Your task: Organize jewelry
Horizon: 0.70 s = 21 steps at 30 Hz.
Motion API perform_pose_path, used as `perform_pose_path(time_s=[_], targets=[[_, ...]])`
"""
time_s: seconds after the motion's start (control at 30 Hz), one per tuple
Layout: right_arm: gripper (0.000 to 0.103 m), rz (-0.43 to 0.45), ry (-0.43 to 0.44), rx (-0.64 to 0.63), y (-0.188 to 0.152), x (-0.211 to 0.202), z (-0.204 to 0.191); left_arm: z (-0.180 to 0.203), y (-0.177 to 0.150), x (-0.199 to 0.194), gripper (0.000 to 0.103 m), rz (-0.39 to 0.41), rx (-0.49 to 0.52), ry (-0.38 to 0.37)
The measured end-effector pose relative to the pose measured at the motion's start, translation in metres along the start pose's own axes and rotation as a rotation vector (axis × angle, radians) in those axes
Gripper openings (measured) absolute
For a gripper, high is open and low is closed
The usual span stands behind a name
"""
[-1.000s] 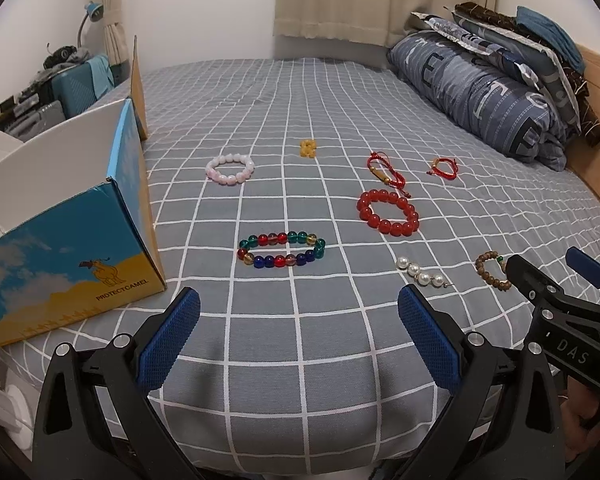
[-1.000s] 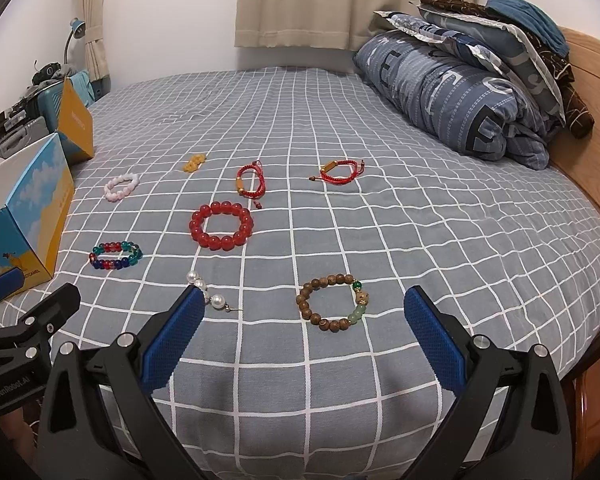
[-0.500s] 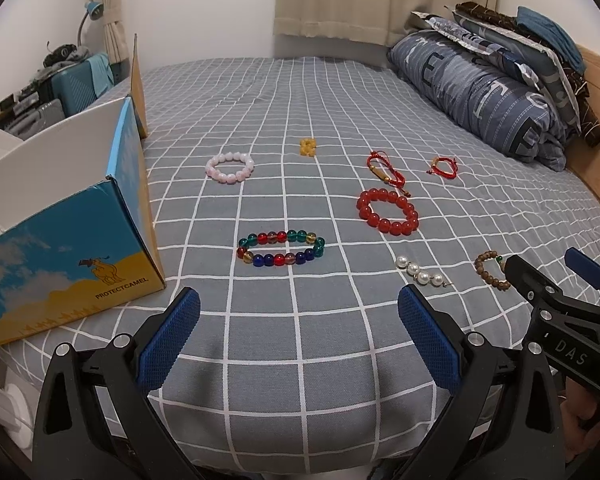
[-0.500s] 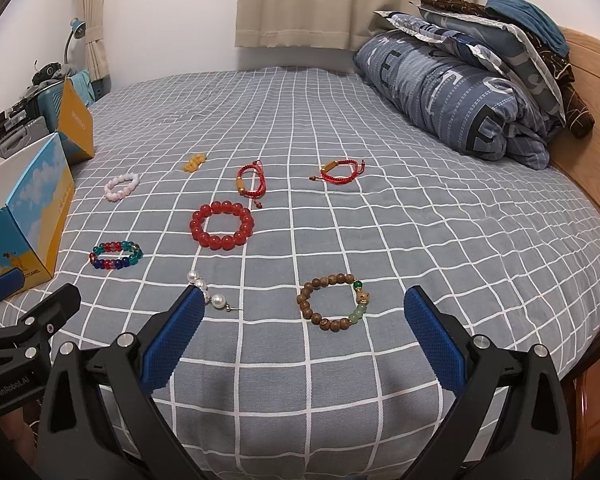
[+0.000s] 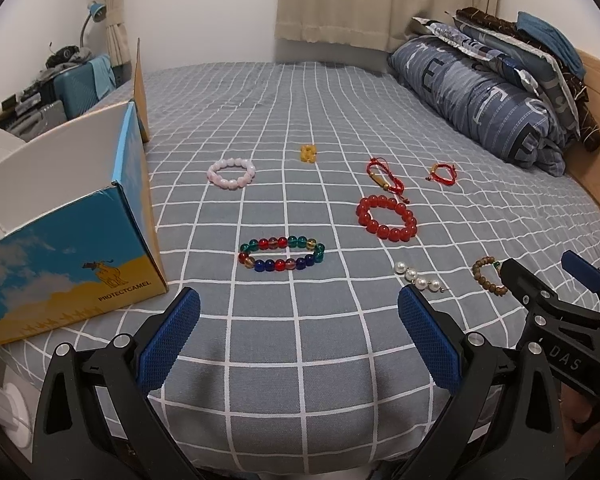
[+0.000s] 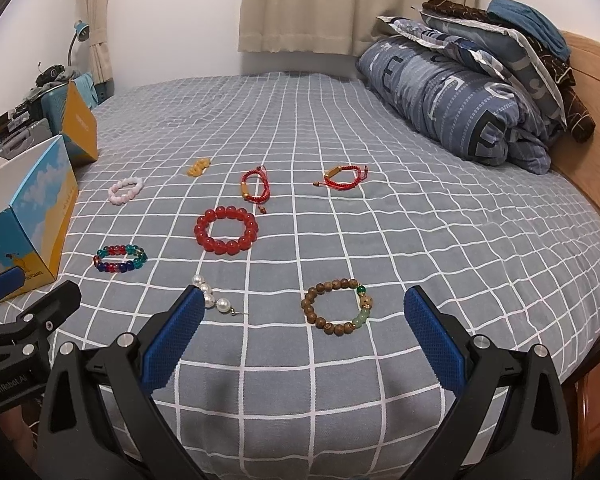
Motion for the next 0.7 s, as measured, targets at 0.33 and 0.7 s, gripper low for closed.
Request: perform_pose_path(time_s=[0.33,0.7], targets=[[0.096,0.002,0.001,0.001,0.0008,-0.0007,-0.0003,0.0000,0.0027,-0.0034,0.097,0.011,0.008,0.011],[0.096,0.003,-0.001,0.002,0.0010,-0.0006,-0.0004,0.0003,0.0024,-0.0046,0.097,0.009,0.009,0.008]])
Point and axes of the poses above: each gripper's, at about its wrist camera, not at the fingertips, and x roughly the way its jaws point, z to its right, y to its top, the point moved 9 cm from there along x, roughly the way its jaws point, and after that the axes turned 4 degrees about x, right-handed, at the moved point
